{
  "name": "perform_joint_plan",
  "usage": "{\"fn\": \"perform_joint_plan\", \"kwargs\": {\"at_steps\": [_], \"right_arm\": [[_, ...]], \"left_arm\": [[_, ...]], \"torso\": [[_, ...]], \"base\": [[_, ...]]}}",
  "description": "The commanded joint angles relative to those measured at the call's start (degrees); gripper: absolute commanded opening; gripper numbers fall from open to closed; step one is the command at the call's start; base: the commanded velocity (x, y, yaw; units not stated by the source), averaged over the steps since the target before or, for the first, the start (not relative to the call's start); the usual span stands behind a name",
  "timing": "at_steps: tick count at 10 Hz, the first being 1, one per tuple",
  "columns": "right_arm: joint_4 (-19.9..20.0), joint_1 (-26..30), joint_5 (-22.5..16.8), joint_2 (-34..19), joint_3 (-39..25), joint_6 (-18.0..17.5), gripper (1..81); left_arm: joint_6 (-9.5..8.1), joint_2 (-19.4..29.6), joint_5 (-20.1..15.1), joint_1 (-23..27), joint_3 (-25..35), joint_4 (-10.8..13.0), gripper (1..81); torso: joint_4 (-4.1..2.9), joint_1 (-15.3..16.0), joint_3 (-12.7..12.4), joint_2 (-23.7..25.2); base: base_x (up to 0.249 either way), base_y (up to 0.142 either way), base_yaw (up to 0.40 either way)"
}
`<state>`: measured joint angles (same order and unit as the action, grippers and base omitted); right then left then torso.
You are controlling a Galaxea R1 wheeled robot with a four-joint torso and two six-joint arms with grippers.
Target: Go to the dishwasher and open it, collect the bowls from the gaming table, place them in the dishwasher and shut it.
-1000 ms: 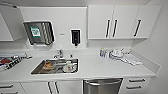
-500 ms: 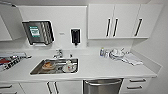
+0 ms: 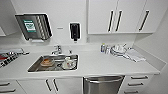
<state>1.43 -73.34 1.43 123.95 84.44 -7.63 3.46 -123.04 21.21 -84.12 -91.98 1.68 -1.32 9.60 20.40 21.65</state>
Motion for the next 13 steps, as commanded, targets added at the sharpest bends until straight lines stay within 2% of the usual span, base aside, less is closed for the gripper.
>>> {"fn": "perform_joint_plan", "kwargs": {"at_steps": [1,3,5,6,7,8,9,13], "right_arm": [[1.03,3.32,-3.18,-2.10,-1.31,-0.28,81.1],[1.03,3.59,-3.18,-1.14,-0.70,-0.28,81.1],[1.12,4.29,-3.18,-0.43,0.80,-0.37,81.1],[1.38,4.81,-3.18,-0.35,1.06,-1.24,81.1],[1.39,5.69,-3.27,-0.43,0.97,-1.59,81.1],[1.47,6.57,-3.27,-0.43,0.80,-1.68,81.1],[1.30,7.10,-3.27,-0.35,0.89,-2.48,81.1],[1.30,8.25,-3.45,0.01,0.62,-2.83,81.1]], "left_arm": [[-0.29,10.07,1.03,6.63,8.36,1.13,81.1],[-0.47,16.74,-0.53,11.89,16.61,0.34,81.1],[-0.47,18.88,-5.39,17.70,20.52,0.08,81.1],[-0.47,19.05,-8.62,20.25,21.65,-0.97,81.1],[-0.56,18.96,-10.74,22.36,22.27,-1.24,81.1],[-0.47,18.96,-12.06,23.68,22.37,-1.68,81.1],[-0.47,19.05,-12.77,24.30,22.37,-1.86,81.1],[-0.56,19.66,-13.74,25.97,22.37,-1.86,81.1]], "torso": [[0.00,3.52,-0.11,5.43],[0.00,5.92,0.26,9.29],[0.00,8.55,0.28,13.45],[0.00,9.83,1.84,15.48],[0.00,11.01,5.48,17.35],[0.00,11.95,6.10,18.89],[0.00,12.81,7.13,20.20],[0.00,17.66,14.21,27.74]], "base": [[0.000,0.000,0.000],[0.000,0.000,0.000],[0.000,0.000,0.000],[0.000,0.000,0.000],[0.000,0.000,0.000],[0.000,0.000,0.000],[0.000,0.000,0.000],[0.000,0.000,0.000]]}}
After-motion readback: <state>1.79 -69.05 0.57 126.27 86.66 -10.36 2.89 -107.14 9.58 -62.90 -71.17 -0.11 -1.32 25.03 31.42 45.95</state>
